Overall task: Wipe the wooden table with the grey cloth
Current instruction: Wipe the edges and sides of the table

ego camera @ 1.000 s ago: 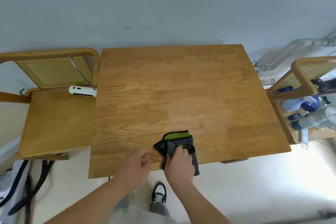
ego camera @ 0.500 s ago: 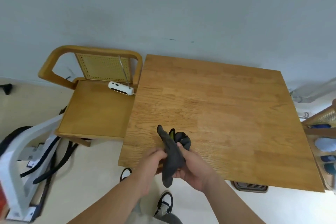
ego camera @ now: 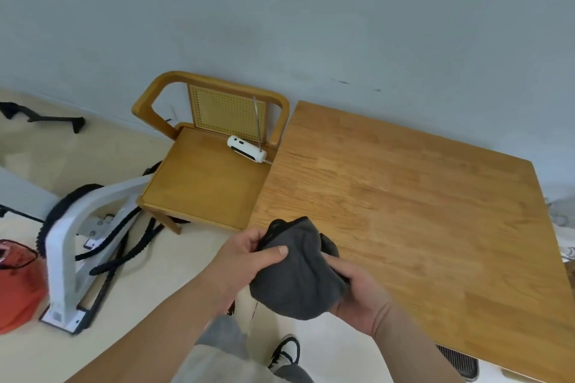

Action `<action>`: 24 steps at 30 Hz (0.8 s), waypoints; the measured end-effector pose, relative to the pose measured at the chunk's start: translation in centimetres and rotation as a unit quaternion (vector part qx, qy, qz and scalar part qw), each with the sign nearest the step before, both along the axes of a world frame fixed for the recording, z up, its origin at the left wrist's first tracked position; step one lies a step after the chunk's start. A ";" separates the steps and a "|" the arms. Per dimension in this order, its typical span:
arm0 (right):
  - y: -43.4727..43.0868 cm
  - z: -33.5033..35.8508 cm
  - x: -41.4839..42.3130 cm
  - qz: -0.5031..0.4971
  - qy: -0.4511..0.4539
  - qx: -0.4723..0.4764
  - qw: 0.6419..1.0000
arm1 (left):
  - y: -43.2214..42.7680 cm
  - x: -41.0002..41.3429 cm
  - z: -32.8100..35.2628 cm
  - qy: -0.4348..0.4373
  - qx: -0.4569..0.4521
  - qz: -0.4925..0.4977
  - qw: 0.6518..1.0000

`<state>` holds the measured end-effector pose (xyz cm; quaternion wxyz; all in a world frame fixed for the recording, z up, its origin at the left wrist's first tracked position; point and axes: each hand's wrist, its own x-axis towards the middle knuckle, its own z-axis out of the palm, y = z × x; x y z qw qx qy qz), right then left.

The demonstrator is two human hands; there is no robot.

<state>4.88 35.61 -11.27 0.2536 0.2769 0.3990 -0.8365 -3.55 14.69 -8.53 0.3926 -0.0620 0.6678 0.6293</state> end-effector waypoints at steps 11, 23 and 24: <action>-11.4 3.6 -10.0 0.080 0.005 0.106 0.991 | -13.2 -3.6 7.0 0.218 -0.085 -0.161 0.959; -35.8 6.1 -21.7 0.205 -0.043 0.037 0.977 | -36.4 -11.6 5.2 0.248 -0.191 0.058 0.948; -37.3 6.1 -22.6 0.217 -0.046 0.037 0.974 | -37.9 -12.1 5.0 0.236 -0.185 0.060 0.952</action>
